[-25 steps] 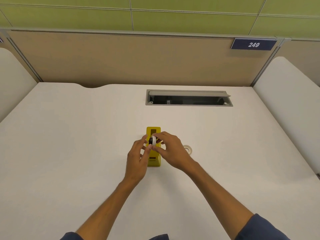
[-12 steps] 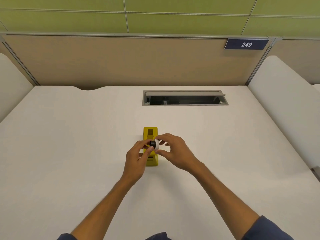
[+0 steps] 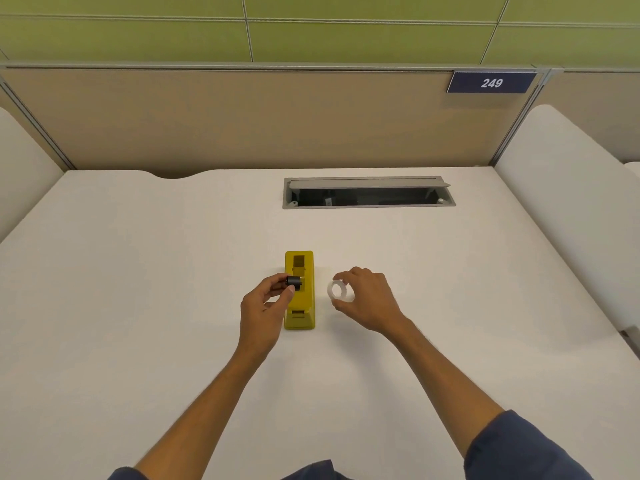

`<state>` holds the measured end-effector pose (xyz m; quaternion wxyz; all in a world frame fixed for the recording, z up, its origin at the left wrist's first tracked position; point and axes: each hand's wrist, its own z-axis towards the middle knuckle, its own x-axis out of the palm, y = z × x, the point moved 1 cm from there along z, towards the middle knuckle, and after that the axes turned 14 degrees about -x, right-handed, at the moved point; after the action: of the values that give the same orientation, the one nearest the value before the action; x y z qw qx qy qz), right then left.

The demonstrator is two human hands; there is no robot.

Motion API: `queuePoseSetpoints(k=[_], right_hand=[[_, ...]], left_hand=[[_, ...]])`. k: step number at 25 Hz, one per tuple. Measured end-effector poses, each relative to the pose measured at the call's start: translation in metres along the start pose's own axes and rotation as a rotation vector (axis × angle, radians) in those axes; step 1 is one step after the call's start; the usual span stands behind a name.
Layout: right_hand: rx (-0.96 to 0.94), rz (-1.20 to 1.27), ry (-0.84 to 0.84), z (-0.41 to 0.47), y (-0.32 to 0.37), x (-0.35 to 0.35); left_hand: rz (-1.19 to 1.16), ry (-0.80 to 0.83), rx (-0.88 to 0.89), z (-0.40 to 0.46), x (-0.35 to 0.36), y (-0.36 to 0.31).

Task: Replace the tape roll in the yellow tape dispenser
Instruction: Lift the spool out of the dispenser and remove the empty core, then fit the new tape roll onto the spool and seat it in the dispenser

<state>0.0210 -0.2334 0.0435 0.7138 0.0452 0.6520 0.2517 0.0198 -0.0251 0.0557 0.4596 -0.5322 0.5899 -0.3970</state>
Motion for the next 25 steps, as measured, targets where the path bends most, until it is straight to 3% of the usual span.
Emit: queuePoseSetpoints(k=[7, 12, 15, 18, 21, 25], right_hand=[[0.062, -0.096, 0.159, 0.004, -0.017, 0.026], [0.067, -0.112, 0.18, 0.003, -0.022, 0.03], [0.049, -0.08, 0.096, 0.003, -0.014, 0.021], [0.069, 0.23, -0.108, 0.0, 0.008, 0.007], [0.096, 0.661, -0.173, -0.004, 0.034, -0.005], [0.063, 0.862, -0.234, -0.008, 0.053, -0.016]], left_hand=[[-0.014, 0.013, -0.002, -0.002, 0.001, 0.0], [-0.012, 0.024, -0.01, -0.002, 0.002, 0.0], [-0.008, 0.031, -0.011, -0.003, 0.001, -0.001], [-0.029, 0.086, -0.008, -0.006, 0.002, -0.004], [-0.022, 0.167, 0.0, -0.009, 0.003, -0.007], [-0.027, 0.209, 0.011, -0.013, 0.004, -0.008]])
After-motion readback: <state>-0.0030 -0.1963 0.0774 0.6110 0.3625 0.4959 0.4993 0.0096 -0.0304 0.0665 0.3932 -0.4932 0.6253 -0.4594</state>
